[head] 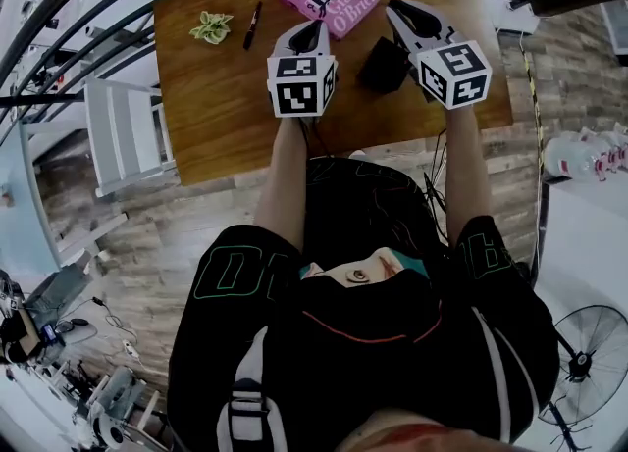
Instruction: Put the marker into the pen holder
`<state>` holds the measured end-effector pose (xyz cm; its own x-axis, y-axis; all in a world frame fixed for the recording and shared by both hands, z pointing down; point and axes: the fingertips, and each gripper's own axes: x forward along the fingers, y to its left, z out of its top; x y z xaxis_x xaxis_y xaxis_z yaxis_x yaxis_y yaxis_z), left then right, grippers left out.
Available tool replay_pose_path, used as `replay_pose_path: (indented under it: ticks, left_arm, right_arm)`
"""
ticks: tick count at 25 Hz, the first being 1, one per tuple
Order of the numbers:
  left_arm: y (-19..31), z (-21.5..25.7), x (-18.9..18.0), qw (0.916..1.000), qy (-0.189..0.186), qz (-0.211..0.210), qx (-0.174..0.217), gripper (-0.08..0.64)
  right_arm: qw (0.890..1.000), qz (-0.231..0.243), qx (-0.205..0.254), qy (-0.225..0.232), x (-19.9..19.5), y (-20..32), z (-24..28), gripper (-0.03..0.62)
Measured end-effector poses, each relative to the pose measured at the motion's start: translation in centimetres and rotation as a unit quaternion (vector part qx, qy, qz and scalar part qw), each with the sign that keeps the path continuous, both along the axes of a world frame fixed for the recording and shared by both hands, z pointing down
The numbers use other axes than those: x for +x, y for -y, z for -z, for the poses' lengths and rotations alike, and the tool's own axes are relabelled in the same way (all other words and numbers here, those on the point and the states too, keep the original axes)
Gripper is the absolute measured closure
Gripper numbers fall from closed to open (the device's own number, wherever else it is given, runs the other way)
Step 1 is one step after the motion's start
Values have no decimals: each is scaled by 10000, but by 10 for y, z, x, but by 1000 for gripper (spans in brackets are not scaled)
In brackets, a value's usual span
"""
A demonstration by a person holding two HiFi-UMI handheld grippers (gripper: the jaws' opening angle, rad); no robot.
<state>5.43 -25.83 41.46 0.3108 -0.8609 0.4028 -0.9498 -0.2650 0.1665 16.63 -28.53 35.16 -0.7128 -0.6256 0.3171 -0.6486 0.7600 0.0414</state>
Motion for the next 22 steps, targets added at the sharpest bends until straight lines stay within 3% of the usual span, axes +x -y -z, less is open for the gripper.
replay_pose_path:
  ticks: [11, 22]
  left_arm:
    - [-8, -12, 57, 9991, 151, -356, -186, 554]
    - [-36, -38, 81, 9967, 280, -442, -619, 554]
  right_arm:
    - [9870, -560, -813, 1272, 65, -9, -23, 525]
    - [9760, -600, -1247, 1684, 86, -31, -55, 525]
